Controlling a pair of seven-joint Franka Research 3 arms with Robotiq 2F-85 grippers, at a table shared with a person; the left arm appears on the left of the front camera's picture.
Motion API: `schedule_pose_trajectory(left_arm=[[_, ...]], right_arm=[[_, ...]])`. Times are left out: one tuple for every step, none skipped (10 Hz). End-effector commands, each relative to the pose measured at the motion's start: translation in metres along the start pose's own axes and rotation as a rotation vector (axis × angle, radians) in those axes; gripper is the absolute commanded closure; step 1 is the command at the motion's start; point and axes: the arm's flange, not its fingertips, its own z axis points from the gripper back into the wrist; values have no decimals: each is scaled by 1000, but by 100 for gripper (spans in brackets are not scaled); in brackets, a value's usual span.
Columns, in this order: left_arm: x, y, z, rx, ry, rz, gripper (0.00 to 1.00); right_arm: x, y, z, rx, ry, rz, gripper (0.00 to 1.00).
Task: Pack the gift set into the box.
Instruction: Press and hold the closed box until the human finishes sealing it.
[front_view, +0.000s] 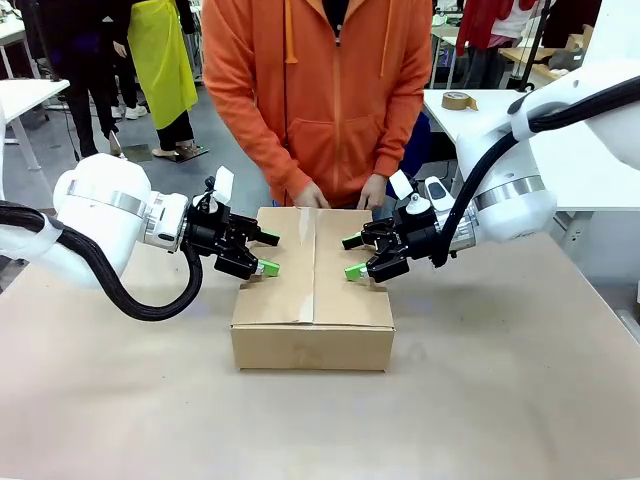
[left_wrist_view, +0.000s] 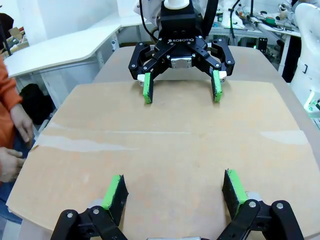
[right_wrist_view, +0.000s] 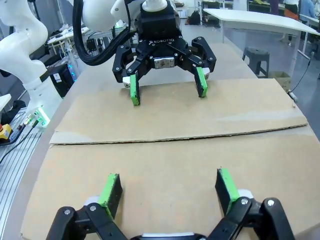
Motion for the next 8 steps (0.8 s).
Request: schedule_pose_trajectory(left_arm=[[-3, -1, -1, 0, 1, -11, 0], [-3, -1, -1, 0, 1, -11, 0], [-3, -1, -1, 0, 1, -11, 0], [-3, -1, -1, 0, 1, -11, 0], [-3, -1, -1, 0, 1, -11, 0], [-3, -1, -1, 0, 1, -11, 0], [-3, -1, -1, 0, 1, -11, 0], [-3, -1, -1, 0, 1, -11, 0]], right_arm=[[-3, 1, -1, -6, -5, 5, 0], [-3, 1, -1, -6, -5, 5, 0], [-3, 1, -1, -6, -5, 5, 0], [-3, 1, -1, -6, -5, 5, 0], [-3, 1, -1, -6, -5, 5, 0], [-3, 1, -1, -6, -5, 5, 0], [-3, 1, -1, -6, -5, 5, 0], [-3, 1, -1, -6, -5, 5, 0]])
